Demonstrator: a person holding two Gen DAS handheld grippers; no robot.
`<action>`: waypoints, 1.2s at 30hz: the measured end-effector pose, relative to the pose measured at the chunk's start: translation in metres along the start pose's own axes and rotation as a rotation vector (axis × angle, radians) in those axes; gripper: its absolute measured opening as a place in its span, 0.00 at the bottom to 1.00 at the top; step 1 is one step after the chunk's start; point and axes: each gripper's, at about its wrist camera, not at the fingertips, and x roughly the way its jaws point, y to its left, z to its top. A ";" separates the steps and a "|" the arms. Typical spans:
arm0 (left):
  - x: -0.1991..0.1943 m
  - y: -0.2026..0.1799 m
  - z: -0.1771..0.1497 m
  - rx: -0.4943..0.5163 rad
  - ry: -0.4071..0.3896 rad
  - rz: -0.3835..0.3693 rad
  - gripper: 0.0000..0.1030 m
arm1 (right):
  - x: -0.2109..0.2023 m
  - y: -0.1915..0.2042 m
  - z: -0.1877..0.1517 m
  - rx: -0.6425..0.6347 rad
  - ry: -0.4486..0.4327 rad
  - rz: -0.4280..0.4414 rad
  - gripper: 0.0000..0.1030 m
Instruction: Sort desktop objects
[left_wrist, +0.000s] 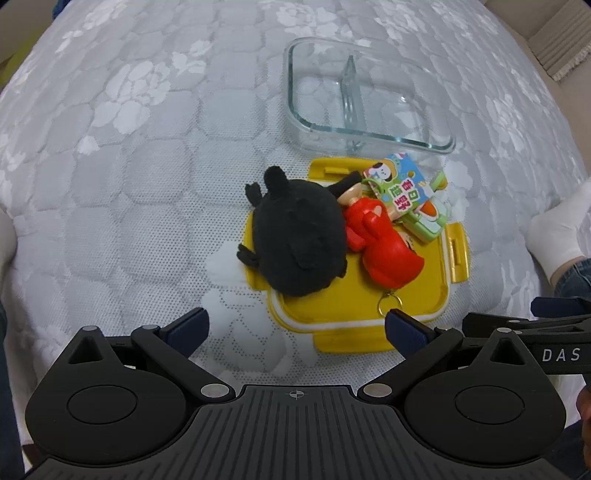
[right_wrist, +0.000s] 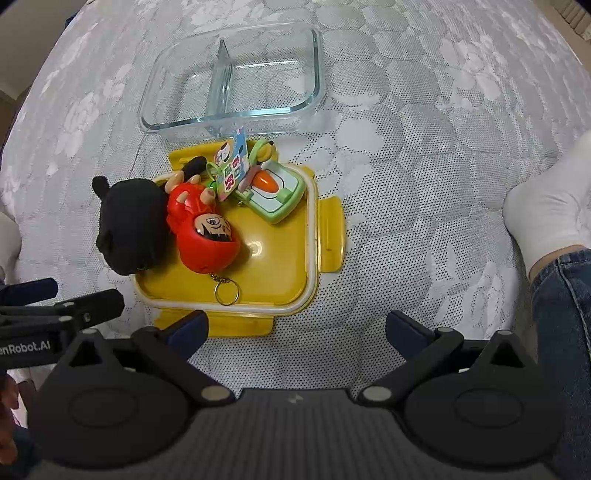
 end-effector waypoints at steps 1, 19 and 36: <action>0.000 0.000 0.000 0.002 0.000 0.000 1.00 | 0.000 0.000 0.000 0.000 0.001 -0.001 1.00; 0.008 0.001 0.004 0.036 0.012 0.061 1.00 | 0.001 0.000 0.004 -0.066 -0.022 0.040 1.00; 0.034 0.014 0.056 0.030 0.031 -0.088 1.00 | 0.004 -0.024 0.092 -0.150 -0.059 0.115 0.99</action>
